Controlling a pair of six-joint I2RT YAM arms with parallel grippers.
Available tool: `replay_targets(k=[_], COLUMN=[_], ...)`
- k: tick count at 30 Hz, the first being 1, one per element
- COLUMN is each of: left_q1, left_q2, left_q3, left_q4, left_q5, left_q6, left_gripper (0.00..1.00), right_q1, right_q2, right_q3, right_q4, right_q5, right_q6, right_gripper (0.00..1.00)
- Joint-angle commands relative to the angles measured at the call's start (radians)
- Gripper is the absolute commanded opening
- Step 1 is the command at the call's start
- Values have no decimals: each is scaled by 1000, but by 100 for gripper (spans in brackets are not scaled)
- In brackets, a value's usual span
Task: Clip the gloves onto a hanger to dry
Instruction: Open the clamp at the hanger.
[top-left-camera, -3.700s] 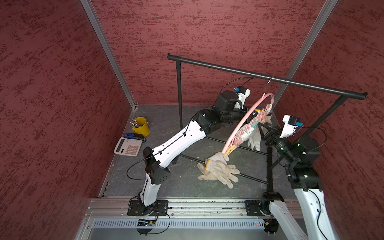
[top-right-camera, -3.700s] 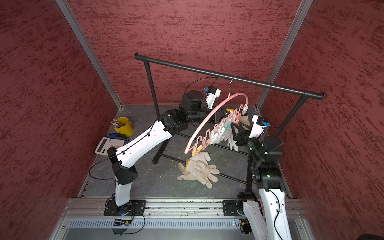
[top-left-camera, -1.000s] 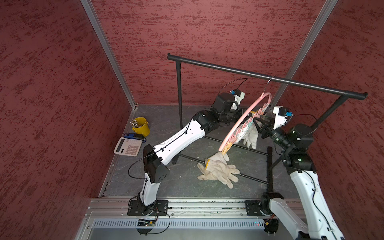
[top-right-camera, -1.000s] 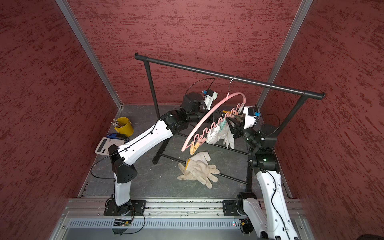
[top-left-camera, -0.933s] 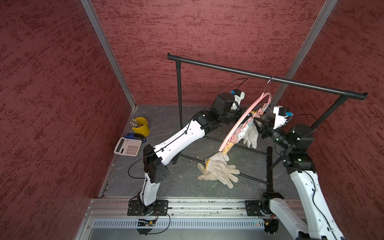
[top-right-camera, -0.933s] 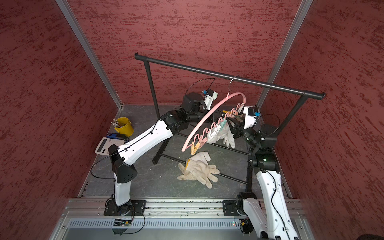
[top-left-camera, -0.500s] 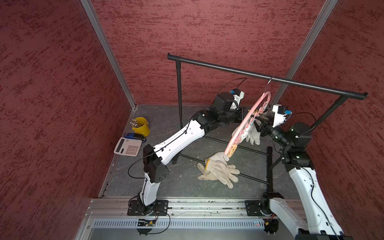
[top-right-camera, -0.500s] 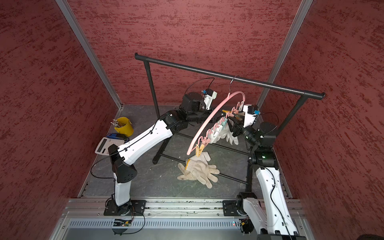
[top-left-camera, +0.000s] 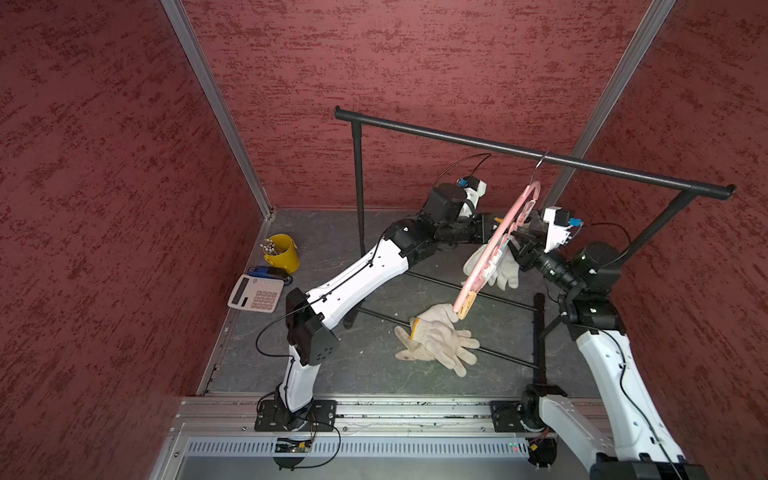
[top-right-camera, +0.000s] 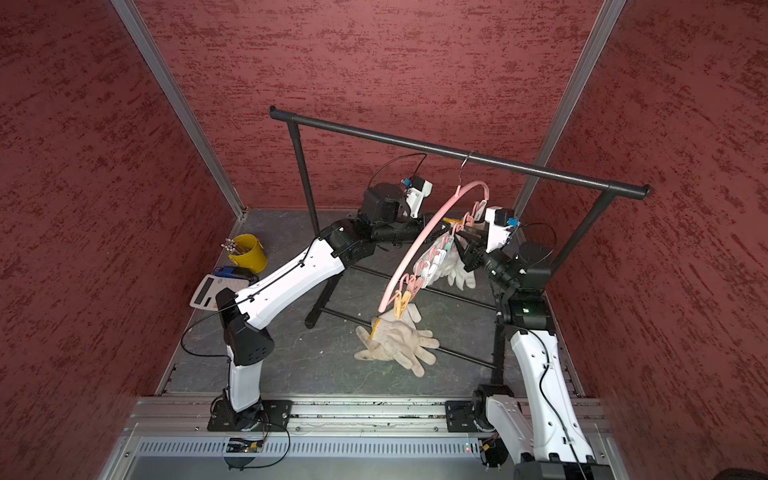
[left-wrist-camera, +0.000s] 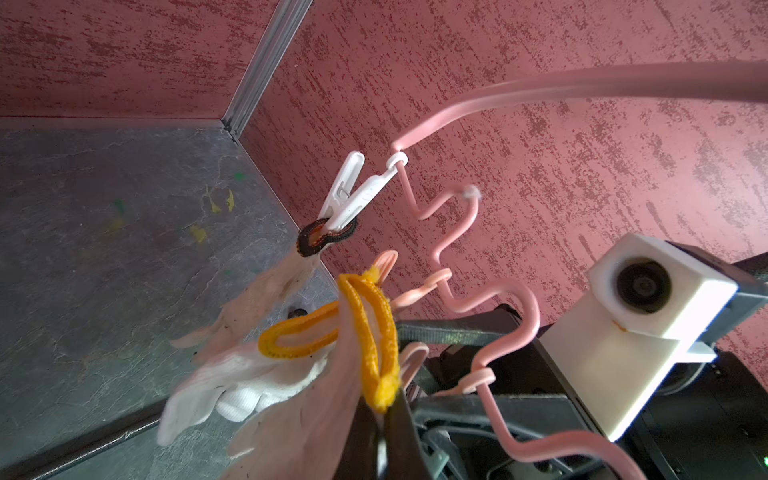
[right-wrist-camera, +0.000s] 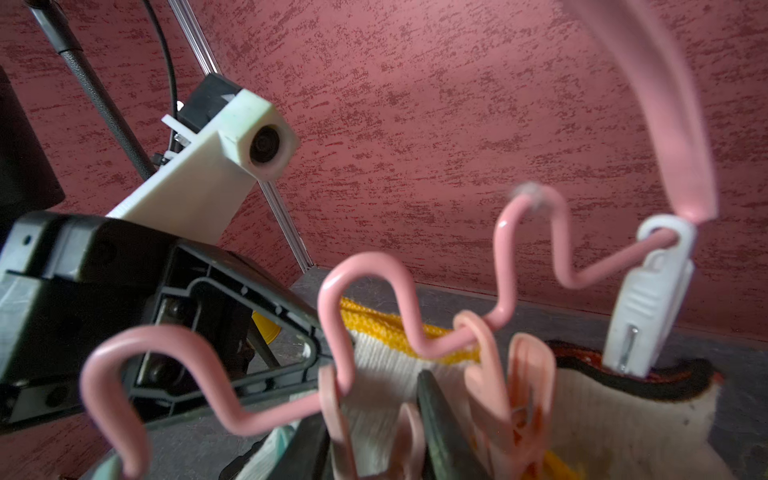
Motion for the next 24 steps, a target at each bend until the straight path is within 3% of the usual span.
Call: replay_targets(k=[1, 8, 14, 21, 24], left_q1=[-4, 2, 34, 69, 64], left_q2=[-43, -66, -123, -104, -82], left_q3=[-9, -59, -184, -238, -225], left_q4=[40, 44, 58, 33, 15], left_q5=[14, 10, 43, 338, 404], left_q6=[1, 1, 22, 122, 159], left_gripper=[0, 0, 0, 0, 0], right_q1=[-3, -3, -3, -3, -3], right_q2=[-4, -10, -12, -1, -2], right_q3=[34, 35, 42, 63, 62], right_q4=[10, 9, 14, 17, 28], right_q5=[-15, -12, -18, -41, -49], right_q6=[-2, -3, -1, 4, 10], right_gripper=[25, 19, 18, 17, 16])
